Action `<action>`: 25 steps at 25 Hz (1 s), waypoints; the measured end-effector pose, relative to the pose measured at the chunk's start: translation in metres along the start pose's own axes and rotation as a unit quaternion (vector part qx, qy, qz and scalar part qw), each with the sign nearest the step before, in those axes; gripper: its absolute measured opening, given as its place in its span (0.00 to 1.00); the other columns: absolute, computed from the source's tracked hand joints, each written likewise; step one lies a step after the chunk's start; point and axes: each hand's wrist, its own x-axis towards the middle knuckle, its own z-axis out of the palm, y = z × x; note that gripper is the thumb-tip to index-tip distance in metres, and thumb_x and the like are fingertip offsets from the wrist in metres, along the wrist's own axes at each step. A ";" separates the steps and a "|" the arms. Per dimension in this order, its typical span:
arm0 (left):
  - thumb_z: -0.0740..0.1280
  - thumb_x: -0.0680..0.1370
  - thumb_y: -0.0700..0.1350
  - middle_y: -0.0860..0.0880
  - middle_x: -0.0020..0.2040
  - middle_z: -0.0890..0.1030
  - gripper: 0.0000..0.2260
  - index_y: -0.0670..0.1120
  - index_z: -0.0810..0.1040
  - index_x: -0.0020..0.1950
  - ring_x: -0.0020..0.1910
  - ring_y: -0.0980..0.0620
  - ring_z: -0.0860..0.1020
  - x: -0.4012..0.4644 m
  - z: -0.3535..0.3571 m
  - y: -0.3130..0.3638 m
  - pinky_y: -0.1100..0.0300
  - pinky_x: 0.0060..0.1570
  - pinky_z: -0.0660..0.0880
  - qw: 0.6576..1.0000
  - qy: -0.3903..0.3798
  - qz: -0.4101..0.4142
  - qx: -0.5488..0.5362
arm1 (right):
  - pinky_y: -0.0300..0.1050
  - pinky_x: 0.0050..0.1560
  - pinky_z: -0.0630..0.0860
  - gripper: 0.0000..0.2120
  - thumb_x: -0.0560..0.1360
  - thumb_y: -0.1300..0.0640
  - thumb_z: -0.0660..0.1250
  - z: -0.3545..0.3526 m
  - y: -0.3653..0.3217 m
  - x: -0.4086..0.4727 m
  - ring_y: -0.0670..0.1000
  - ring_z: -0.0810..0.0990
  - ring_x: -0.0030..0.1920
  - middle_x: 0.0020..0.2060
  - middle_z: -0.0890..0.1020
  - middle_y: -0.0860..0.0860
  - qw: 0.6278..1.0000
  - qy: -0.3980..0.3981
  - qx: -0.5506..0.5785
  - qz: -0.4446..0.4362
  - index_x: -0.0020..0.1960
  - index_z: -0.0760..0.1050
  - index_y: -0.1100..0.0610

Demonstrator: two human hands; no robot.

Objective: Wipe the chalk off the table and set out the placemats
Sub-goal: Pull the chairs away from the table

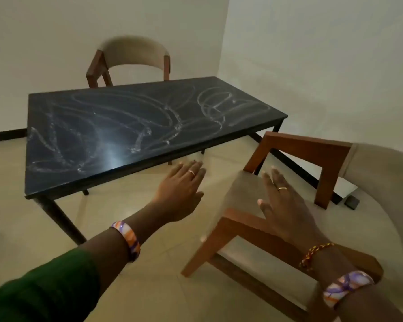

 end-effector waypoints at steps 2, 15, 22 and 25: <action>0.57 0.79 0.56 0.45 0.77 0.49 0.31 0.46 0.47 0.77 0.76 0.48 0.48 -0.004 0.009 0.040 0.53 0.74 0.48 0.994 -0.104 0.030 0.020 | 0.48 0.70 0.62 0.36 0.80 0.50 0.58 0.001 0.024 -0.023 0.54 0.52 0.76 0.76 0.38 0.51 0.991 -0.126 0.014 0.039 0.77 0.36 0.50; 0.67 0.75 0.53 0.49 0.55 0.77 0.16 0.47 0.75 0.60 0.53 0.51 0.76 0.028 0.030 0.277 0.56 0.50 0.76 0.973 -0.145 -0.120 -0.130 | 0.47 0.49 0.72 0.26 0.73 0.42 0.67 -0.020 0.182 -0.090 0.55 0.76 0.55 0.56 0.76 0.54 0.950 -0.276 -0.121 -0.086 0.63 0.66 0.54; 0.70 0.73 0.47 0.49 0.57 0.78 0.18 0.48 0.75 0.63 0.54 0.53 0.76 0.033 0.029 0.291 0.62 0.50 0.73 0.943 -0.105 -0.252 -0.191 | 0.46 0.47 0.69 0.23 0.74 0.45 0.67 -0.021 0.192 -0.078 0.55 0.76 0.56 0.56 0.77 0.54 0.939 -0.257 -0.111 -0.201 0.62 0.70 0.58; 0.71 0.72 0.44 0.48 0.59 0.78 0.20 0.47 0.75 0.64 0.56 0.52 0.76 0.039 0.024 0.297 0.64 0.51 0.70 0.924 -0.122 -0.295 -0.210 | 0.46 0.50 0.71 0.22 0.76 0.46 0.64 -0.025 0.202 -0.073 0.56 0.77 0.56 0.57 0.77 0.55 0.929 -0.271 -0.083 -0.236 0.64 0.70 0.58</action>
